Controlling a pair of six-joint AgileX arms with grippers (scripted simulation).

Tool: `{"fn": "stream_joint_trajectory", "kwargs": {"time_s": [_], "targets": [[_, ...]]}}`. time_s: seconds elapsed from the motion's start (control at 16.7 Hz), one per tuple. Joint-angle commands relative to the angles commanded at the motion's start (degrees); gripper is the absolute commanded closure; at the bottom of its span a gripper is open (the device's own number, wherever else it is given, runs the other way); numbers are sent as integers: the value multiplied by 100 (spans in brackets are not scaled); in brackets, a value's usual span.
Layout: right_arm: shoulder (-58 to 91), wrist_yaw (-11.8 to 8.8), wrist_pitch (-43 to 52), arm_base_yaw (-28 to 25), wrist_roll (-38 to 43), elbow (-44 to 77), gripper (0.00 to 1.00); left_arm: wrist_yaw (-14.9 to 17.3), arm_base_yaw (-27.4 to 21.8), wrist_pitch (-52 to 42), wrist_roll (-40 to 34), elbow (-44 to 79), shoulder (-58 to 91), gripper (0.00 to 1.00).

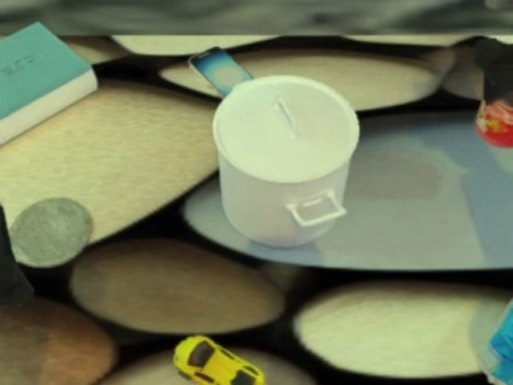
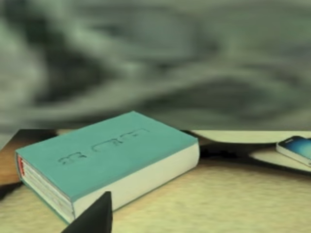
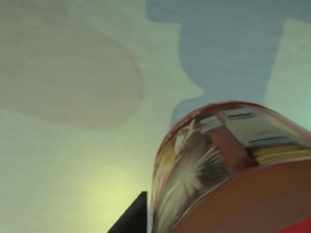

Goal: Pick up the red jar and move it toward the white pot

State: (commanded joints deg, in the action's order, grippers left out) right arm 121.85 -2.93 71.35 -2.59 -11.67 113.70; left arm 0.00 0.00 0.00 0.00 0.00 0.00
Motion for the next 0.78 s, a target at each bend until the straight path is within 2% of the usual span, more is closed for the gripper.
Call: {"fn": "stream_joint_trajectory", "kwargs": {"time_s": [0.18, 0.54, 0.78], "targets": [[-109, 115, -276, -301, 554, -389, 100, 0, 0, 0, 0, 0, 0, 0], [-482, 505, -1135, -1177, 2397, -1554, 100, 0, 0, 0, 0, 0, 0, 0], [-602, 648, -1423, -1489, 2921, -1991, 100, 0, 0, 0, 0, 0, 0, 0]]}}
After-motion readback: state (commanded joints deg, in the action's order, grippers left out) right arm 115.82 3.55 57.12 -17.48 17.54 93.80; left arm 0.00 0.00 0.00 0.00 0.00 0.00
